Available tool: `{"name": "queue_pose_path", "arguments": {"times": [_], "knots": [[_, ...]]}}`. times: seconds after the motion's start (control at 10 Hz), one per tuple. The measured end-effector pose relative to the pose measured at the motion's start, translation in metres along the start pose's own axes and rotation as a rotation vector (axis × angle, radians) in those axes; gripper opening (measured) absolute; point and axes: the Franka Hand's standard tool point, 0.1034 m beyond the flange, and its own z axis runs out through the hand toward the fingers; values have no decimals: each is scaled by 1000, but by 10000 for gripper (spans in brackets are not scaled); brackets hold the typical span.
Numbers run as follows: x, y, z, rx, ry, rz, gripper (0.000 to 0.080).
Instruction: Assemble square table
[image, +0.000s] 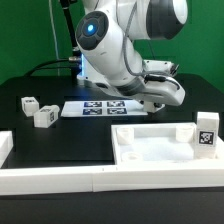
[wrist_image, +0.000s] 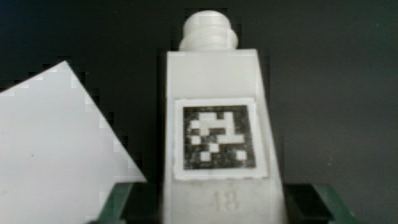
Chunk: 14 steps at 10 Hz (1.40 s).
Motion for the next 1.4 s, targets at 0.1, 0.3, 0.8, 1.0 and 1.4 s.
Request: {"name": "queue_pose_path", "arguments": {"times": [0.1, 0.3, 0.8, 1.0, 1.4], "knots": [[0, 0, 0, 0, 0, 0, 289], [1, 2, -43, -66, -1, -53, 290], [-37, -24, -144, -109, 132, -200, 290], [-29, -30, -146, -87, 250, -212, 290], [-1, -48, -214, -137, 543, -327, 291]]}}
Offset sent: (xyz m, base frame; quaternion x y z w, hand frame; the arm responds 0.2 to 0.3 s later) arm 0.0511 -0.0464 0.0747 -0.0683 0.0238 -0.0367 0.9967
